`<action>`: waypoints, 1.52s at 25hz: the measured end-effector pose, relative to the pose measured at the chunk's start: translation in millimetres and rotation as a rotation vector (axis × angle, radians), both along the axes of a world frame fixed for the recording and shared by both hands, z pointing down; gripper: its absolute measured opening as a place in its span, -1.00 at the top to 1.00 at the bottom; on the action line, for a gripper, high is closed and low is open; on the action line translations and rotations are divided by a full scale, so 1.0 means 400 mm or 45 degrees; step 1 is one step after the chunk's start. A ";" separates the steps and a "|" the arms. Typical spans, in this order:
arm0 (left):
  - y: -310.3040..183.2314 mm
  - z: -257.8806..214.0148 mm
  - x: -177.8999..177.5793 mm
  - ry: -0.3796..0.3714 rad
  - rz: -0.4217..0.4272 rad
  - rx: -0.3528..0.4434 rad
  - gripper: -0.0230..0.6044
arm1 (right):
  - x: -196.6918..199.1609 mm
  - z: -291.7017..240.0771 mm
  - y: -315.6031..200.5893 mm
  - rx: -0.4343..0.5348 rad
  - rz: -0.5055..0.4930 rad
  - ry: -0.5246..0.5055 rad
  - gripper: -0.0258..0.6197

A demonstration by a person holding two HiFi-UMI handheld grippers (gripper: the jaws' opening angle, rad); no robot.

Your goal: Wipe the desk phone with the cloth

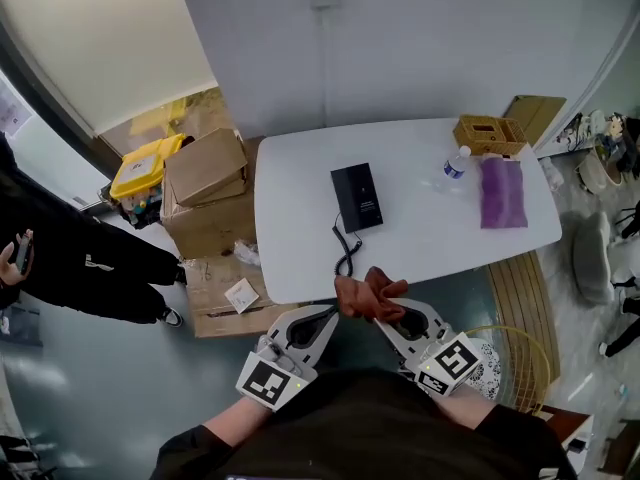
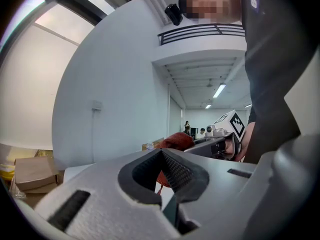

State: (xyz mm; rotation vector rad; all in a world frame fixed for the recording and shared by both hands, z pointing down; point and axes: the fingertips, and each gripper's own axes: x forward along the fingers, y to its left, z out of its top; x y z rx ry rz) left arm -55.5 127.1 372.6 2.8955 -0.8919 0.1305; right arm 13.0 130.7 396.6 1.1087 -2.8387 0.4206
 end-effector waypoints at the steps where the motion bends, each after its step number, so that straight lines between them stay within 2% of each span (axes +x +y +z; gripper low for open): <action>1: -0.023 -0.002 -0.007 0.006 0.018 0.001 0.88 | -0.011 -0.001 -0.021 -0.003 0.010 0.004 0.60; 5: -0.101 -0.005 -0.036 0.023 0.071 -0.016 0.88 | -0.047 0.003 -0.095 -0.019 0.047 0.017 0.60; 9: -0.166 0.002 -0.044 0.027 0.070 -0.023 0.88 | -0.052 0.008 -0.167 -0.021 0.061 0.018 0.60; 24: -0.374 0.065 0.007 0.031 -0.179 -0.103 0.88 | 0.030 0.070 -0.477 -0.006 -0.100 0.088 0.60; 32: -0.452 0.079 0.027 0.050 -0.252 -0.107 0.88 | 0.042 0.149 -0.656 -0.014 -0.120 0.163 0.60; 38: -0.491 0.108 0.008 0.046 -0.308 -0.163 0.88 | 0.017 0.230 -0.772 -0.036 -0.142 0.245 0.60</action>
